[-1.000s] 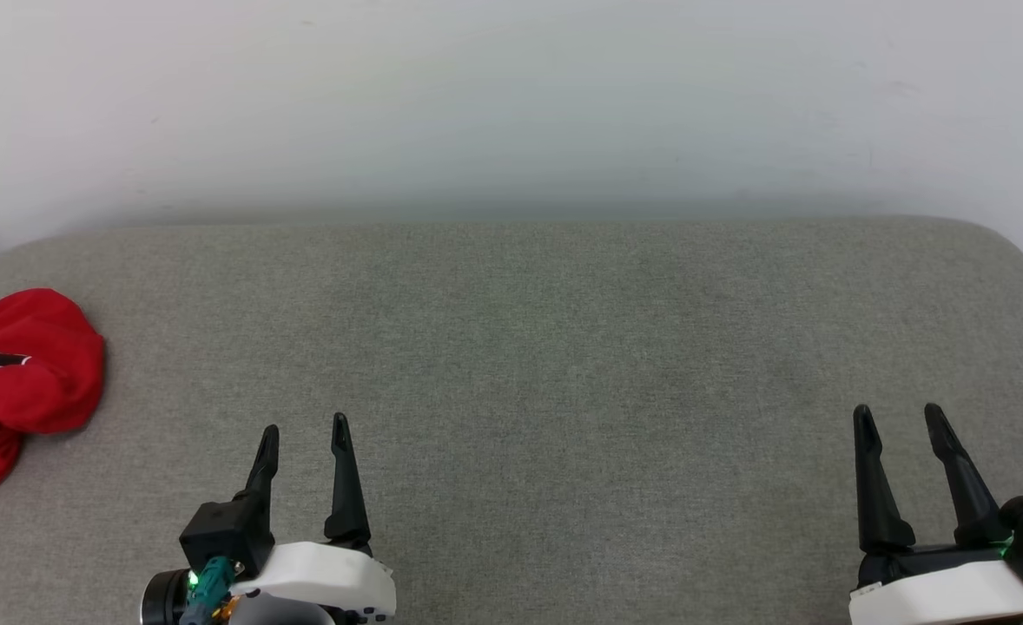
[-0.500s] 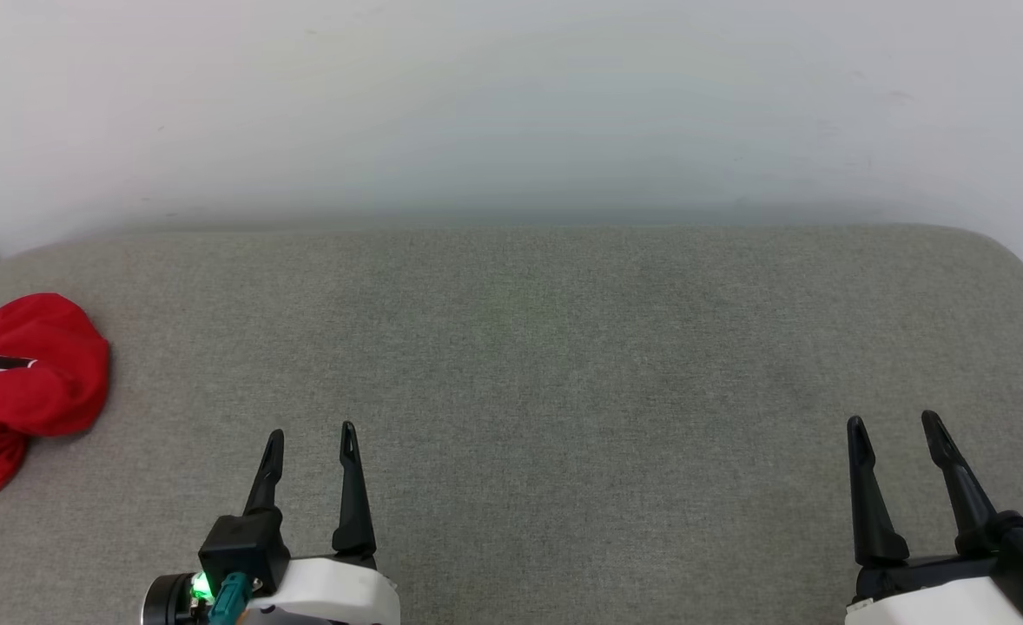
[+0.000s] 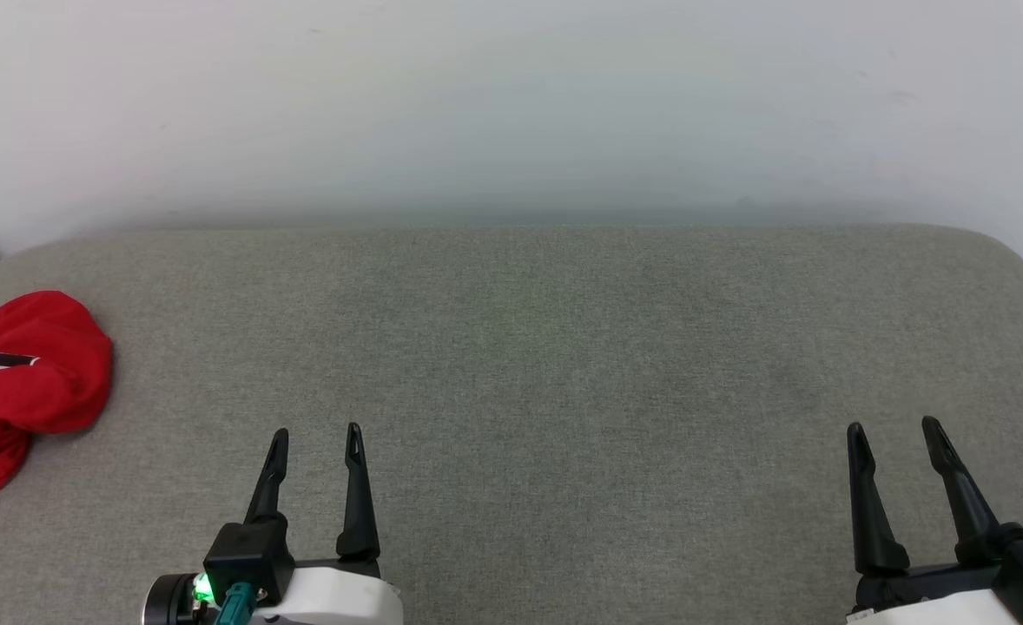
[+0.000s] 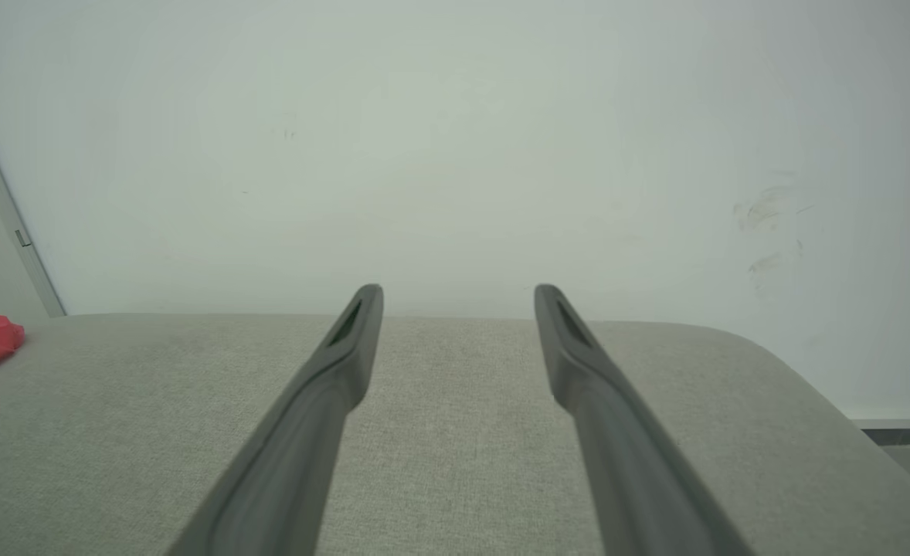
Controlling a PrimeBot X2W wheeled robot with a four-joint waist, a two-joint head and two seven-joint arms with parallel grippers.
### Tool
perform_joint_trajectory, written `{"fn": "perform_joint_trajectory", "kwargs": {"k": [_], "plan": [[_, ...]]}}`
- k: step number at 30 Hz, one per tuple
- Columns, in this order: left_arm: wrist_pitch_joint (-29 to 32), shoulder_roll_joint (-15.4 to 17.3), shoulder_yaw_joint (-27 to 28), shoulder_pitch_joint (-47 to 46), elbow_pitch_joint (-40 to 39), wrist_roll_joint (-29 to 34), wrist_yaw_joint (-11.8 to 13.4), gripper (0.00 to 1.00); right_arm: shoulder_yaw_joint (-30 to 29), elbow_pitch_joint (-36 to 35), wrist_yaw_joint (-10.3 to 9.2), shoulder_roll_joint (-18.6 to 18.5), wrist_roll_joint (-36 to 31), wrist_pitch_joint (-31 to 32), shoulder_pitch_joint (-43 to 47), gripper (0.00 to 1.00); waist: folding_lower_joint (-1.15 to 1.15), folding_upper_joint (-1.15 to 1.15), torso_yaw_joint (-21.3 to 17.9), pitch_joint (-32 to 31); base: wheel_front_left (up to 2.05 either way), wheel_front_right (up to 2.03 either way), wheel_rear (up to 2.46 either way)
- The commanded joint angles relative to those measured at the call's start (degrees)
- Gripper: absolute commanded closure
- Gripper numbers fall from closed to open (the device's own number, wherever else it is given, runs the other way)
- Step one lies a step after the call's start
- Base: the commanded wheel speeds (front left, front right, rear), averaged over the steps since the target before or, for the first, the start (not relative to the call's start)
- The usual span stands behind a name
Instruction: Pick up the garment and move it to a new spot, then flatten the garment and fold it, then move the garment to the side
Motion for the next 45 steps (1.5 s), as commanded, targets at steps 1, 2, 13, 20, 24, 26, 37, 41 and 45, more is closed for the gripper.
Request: {"fn": "perform_joint_trajectory", "kwargs": {"k": [1,2,13,20,24,26,37,41,45], "plan": [[-0.4,0.0,0.0,0.5,-0.2,0.0,0.0,0.0,0.1,0.1,-0.02,-0.1,0.4,-0.1,0.7,0.0,0.0,0.0,0.0,0.0,0.0,0.0,0.0],[-0.4,0.0,0.1,0.6,-0.2,-0.1,0.0,0.0,0.1,0.2,-0.02,-0.1,0.7,-0.1,0.6,0.0,0.0,0.0,-0.1,0.0,0.0,0.0,0.0],[-0.3,0.0,0.2,0.4,0.6,-1.1,-0.5,0.0,0.2,1.2,-0.02,-0.1,2.2,-0.1,0.6,0.0,0.0,0.0,-0.3,0.1,0.0,0.0,0.0],[-0.3,0.0,0.4,0.0,1.0,-0.8,0.0,0.0,0.2,1.2,-0.02,-0.1,1.6,-0.1,0.7,0.0,0.0,0.0,0.4,0.0,0.0,0.0,0.0],[-0.3,0.0,0.4,-0.3,1.1,-0.5,0.2,0.0,0.3,1.0,-0.02,-0.1,1.8,-0.1,0.7,0.0,0.0,0.0,1.7,0.1,0.0,0.0,0.0],[-0.3,0.0,0.6,-0.4,1.1,-0.4,0.3,0.0,0.5,0.8,-0.02,-0.1,1.7,-0.1,0.7,0.0,0.0,0.0,2.6,0.2,0.0,0.0,0.0],[-0.3,0.0,2.5,-0.5,0.9,0.2,1.5,0.0,0.8,-0.1,-0.02,-0.1,0.8,-0.1,0.4,0.0,0.0,0.0,10.4,0.8,0.0,0.0,0.0],[-0.3,0.0,3.3,-0.1,0.5,0.1,1.8,0.0,1.2,-0.6,-0.02,-0.1,0.4,-0.1,0.2,0.0,0.0,0.0,13.7,0.9,0.0,0.0,0.0],[-0.3,0.0,4.0,0.2,0.3,0.0,2.2,0.0,1.6,-0.8,-0.02,-0.1,0.0,-0.1,-0.1,0.0,0.0,0.0,16.6,1.1,0.0,0.0,0.0]]}}
